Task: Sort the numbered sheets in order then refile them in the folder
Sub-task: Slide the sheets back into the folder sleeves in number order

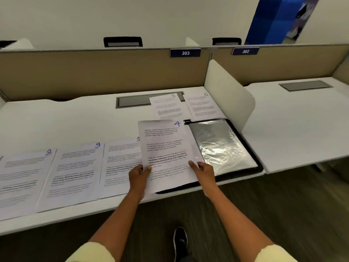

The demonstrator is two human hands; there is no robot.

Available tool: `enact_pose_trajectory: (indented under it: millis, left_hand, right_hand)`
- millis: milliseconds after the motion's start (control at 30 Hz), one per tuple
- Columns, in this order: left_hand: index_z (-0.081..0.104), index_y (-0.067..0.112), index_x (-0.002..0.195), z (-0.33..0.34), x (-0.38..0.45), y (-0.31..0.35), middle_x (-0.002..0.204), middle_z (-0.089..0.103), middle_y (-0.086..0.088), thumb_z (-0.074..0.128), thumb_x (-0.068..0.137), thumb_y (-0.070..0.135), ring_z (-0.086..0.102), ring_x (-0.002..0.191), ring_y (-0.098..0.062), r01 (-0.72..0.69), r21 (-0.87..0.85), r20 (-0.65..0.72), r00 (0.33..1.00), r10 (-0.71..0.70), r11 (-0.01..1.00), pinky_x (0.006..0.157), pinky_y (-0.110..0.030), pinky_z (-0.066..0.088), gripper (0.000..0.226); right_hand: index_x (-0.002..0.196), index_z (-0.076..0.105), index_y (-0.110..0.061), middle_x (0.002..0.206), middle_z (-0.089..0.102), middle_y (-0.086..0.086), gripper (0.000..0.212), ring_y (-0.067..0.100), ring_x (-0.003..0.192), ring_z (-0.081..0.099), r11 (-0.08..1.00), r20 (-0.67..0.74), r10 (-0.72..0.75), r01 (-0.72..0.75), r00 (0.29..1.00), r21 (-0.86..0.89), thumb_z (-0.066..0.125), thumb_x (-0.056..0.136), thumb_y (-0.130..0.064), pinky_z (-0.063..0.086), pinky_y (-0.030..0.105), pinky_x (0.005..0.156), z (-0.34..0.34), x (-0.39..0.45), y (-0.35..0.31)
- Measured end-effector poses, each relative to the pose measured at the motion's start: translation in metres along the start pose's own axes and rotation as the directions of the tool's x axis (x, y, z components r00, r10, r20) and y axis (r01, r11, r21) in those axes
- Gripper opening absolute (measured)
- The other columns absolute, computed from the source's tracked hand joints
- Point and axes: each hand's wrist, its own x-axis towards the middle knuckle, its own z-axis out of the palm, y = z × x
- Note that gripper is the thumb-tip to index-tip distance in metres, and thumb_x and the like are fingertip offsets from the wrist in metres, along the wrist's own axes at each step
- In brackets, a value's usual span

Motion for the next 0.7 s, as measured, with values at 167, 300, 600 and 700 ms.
enact_pose_trajectory:
  millis: [167, 300, 600, 700]
  left_hand:
    - [0.064, 0.020, 0.095, 0.033, -0.035, -0.003, 0.098, 0.067, 0.003, 0.067, 0.090, 0.008, 0.064, 0.092, -0.014, 0.009, -0.034, -0.001, 1.000, -0.009, 0.999, 0.089, -0.032, 0.052, 0.014]
    - [0.060, 0.014, 0.118, 0.067, -0.053, -0.018, 0.114, 0.067, -0.001, 0.066, 0.090, 0.004, 0.065, 0.103, -0.016, 0.101, -0.095, 0.103, 0.990, -0.091, 0.990, 0.086, -0.032, 0.055, 0.030]
    - [0.053, 0.018, 0.126, 0.165, -0.098, -0.047, 0.119, 0.066, -0.006, 0.069, 0.083, -0.007, 0.064, 0.110, -0.025, 0.246, -0.059, 0.318, 0.923, -0.216, 0.967, 0.085, -0.054, 0.057, 0.053]
    - [0.053, 0.017, 0.126, 0.192, -0.114, -0.051, 0.119, 0.067, -0.007, 0.071, 0.081, -0.007, 0.065, 0.109, -0.026, 0.254, 0.006, 0.396, 0.888, -0.235, 0.967, 0.083, -0.052, 0.058, 0.054]
  right_hand:
    - [0.102, 0.071, -0.005, 0.106, 0.073, 0.015, 0.026, 0.027, 0.097, 0.071, 0.942, 0.001, 0.113, -0.108, 0.994, 0.318, 0.075, 0.088, -0.026, 0.062, 0.037, 0.078, -0.042, -0.040, 0.009]
    - [0.112, 0.069, -0.006, 0.104, 0.074, 0.015, 0.032, 0.029, 0.095, 0.072, 0.876, -0.016, 0.184, -0.156, 0.983, 0.456, 0.076, 0.086, -0.023, 0.061, 0.036, 0.078, -0.071, -0.063, 0.026]
    - [0.112, 0.066, -0.014, 0.107, 0.074, 0.005, 0.028, 0.022, 0.103, 0.070, 0.858, -0.057, 0.265, -0.208, 0.963, 0.470, 0.074, 0.086, -0.018, 0.059, 0.049, 0.088, -0.151, -0.072, 0.061]
    - [0.117, 0.063, -0.017, 0.113, 0.072, 0.004, 0.035, 0.021, 0.106, 0.069, 0.864, -0.094, 0.275, -0.203, 0.957, 0.460, 0.076, 0.084, -0.013, 0.057, 0.052, 0.092, -0.181, -0.066, 0.074]
